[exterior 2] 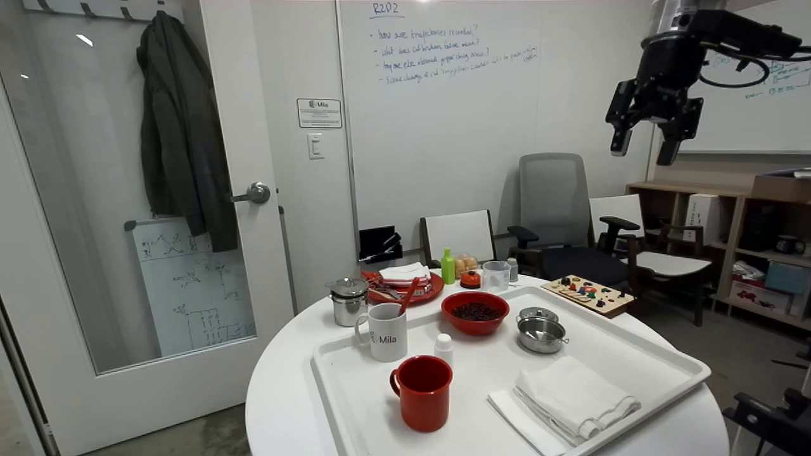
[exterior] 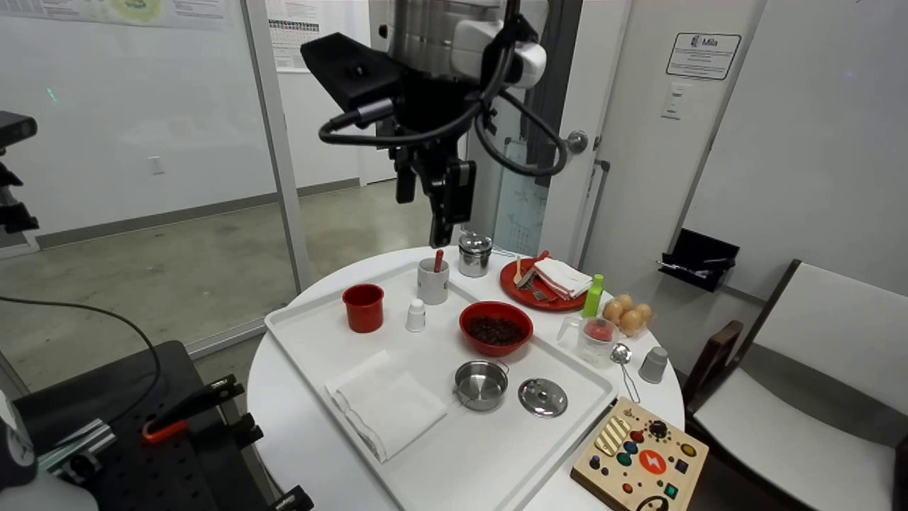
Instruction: Cover the silver pot with the silver lid
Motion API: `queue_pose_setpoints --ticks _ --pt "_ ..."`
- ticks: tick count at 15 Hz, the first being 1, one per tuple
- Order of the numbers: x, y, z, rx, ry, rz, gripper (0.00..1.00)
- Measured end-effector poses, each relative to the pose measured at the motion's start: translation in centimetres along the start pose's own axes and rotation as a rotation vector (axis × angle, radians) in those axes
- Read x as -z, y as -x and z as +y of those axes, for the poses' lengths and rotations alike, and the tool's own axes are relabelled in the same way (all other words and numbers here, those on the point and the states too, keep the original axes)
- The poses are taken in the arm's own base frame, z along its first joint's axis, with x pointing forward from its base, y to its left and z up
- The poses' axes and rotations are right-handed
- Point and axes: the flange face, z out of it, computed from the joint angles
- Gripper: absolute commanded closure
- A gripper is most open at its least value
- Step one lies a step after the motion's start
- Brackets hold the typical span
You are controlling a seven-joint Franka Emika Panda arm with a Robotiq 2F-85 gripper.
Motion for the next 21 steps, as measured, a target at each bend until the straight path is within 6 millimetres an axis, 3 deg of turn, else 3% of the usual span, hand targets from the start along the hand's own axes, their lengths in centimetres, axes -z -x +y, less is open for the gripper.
queue_pose_setpoints --ticks 3,8,16,21 --pt "-2.6 -1.6 -1.0 0.05 0.054 -0.028 0.0" --pt "-7.4 -6.7 -1.5 0.115 0.144 -0.074 0.0" --pt "-13.7 -16.5 -0.4 0.078 0.189 -0.092 0.0" --pt "-16.8 -21.2 0.8 0.02 0.205 -0.143 0.0"
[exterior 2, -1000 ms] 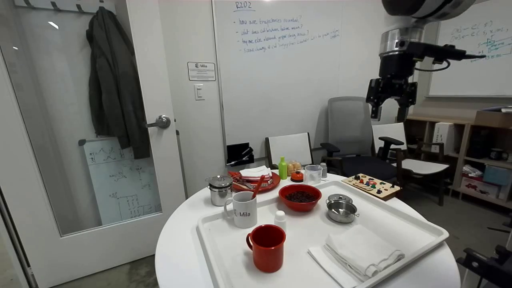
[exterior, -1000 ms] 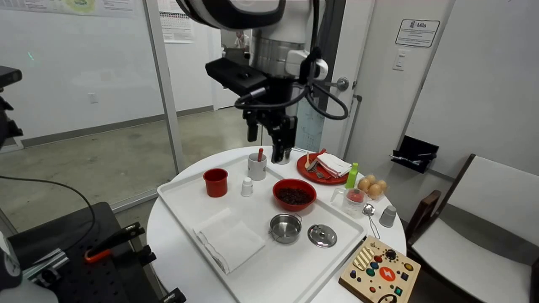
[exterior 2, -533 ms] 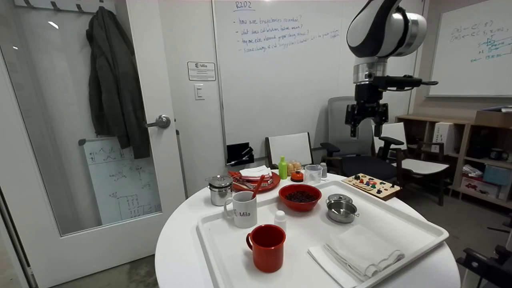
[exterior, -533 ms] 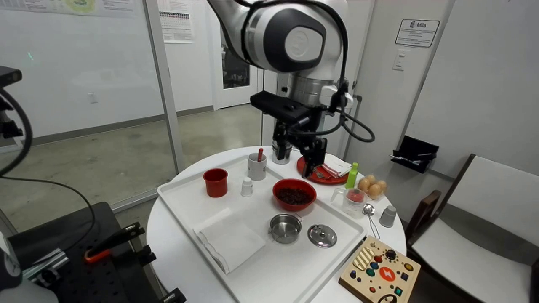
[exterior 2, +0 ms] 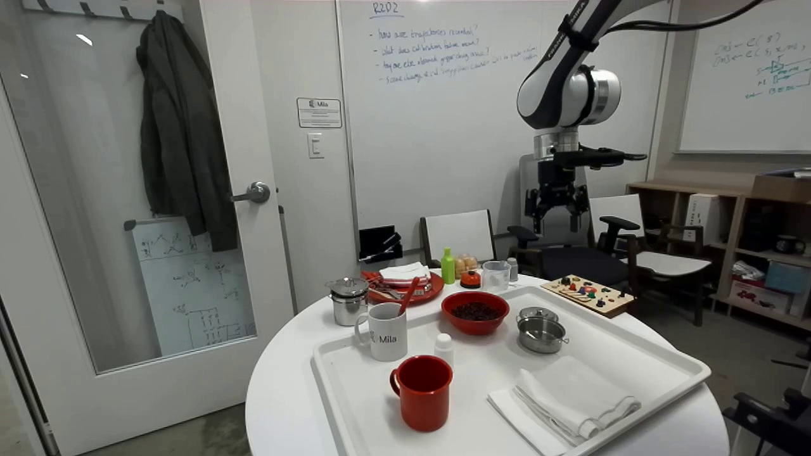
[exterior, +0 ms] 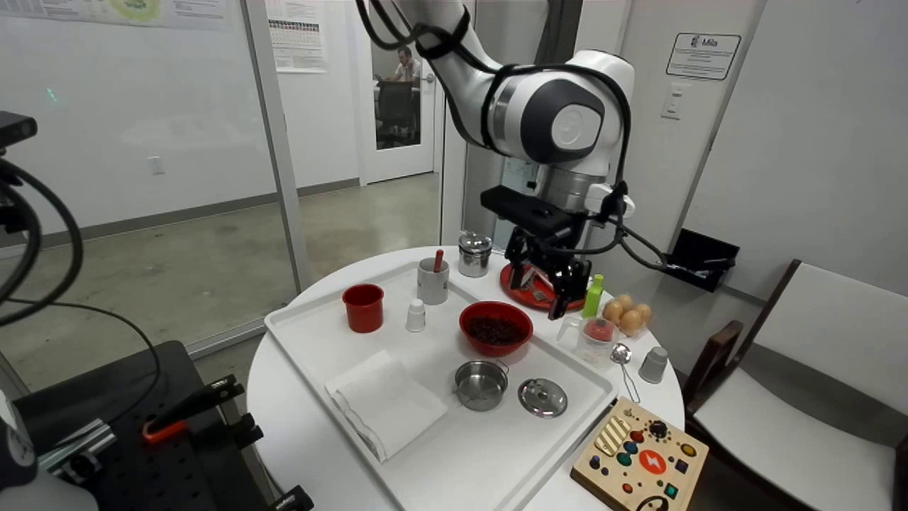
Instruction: Cover the silver pot with the silver lid
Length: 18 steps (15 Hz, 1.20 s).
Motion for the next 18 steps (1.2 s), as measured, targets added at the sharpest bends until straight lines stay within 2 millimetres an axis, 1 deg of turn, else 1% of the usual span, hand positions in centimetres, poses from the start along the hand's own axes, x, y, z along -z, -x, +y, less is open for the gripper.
queue_pose_setpoints --ticks 2,5,10,13,15,18 --pt "-1.5 -1.2 0.6 -0.03 0.005 -0.035 0.0" --pt "-3.5 -2.1 1.4 -0.053 0.001 -0.098 0.0" --pt "-3.5 -2.5 1.4 -0.054 0.0 -0.104 0.0" --pt "-4.2 -2.4 1.4 -0.055 0.003 -0.115 0.0" --pt "-5.7 -2.3 1.2 -0.053 0.005 -0.134 0.0" --pt "-8.5 -2.5 0.4 -0.055 0.01 -0.162 0.0"
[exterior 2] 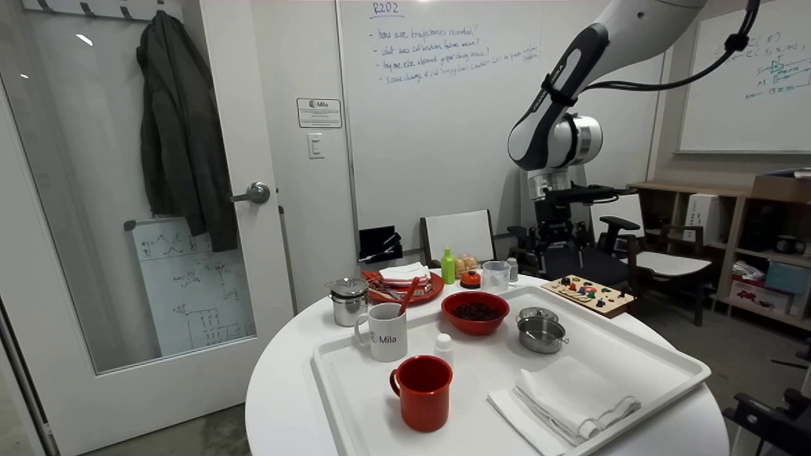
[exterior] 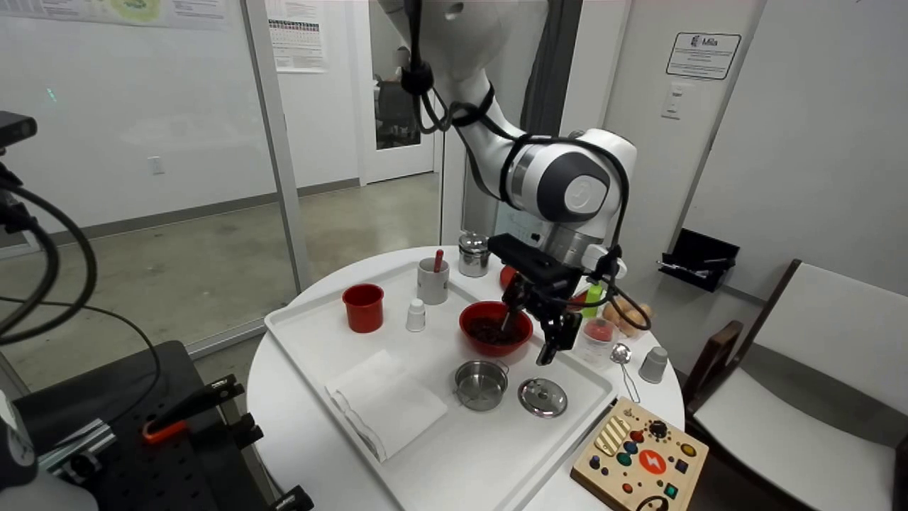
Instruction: Cover the silver pot with the silver lid
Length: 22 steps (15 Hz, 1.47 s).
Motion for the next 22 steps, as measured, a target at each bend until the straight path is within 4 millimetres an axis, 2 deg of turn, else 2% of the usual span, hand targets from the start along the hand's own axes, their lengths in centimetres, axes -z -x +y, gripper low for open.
queue_pose_setpoints --ticks 5,13,17,22 --pt "-3.2 -1.9 -1.2 -0.054 0.015 0.018 0.0" --pt "-5.5 -4.5 -0.8 -0.148 0.029 0.041 0.0" --pt "-5.9 -5.9 -0.3 -0.169 0.033 0.059 0.0" --pt "-5.4 -7.6 0.0 -0.173 0.036 0.066 0.0"
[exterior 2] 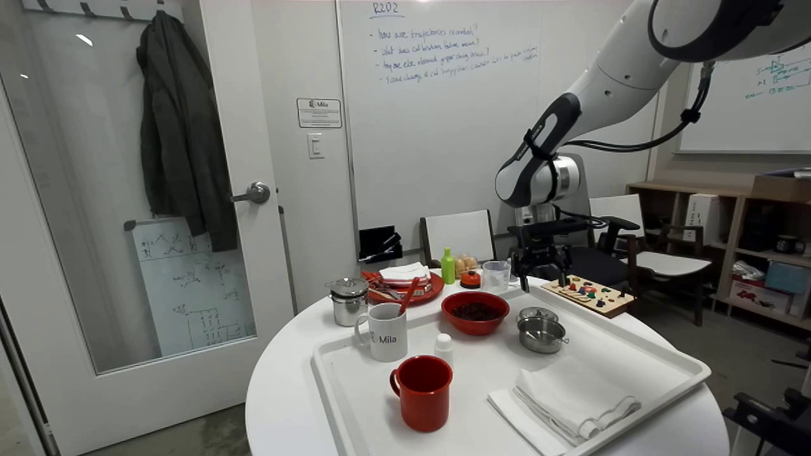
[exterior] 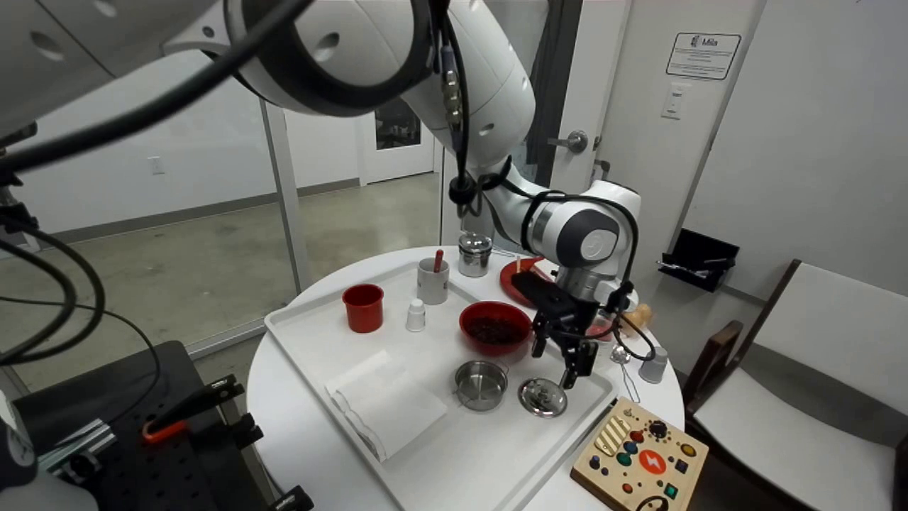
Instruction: Cover the silver pot with the silver lid
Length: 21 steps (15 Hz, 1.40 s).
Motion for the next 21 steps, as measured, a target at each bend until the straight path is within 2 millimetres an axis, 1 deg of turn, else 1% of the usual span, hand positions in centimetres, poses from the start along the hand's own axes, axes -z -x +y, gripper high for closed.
queue_pose_setpoints --ticks 2,8,21 --pt "-0.3 -0.4 -0.2 0.002 0.003 -0.011 0.0" --pt "-1.9 -1.2 -0.7 0.008 0.013 -0.045 0.0" --pt "-3.7 -2.6 -0.9 0.008 0.016 -0.079 0.0"
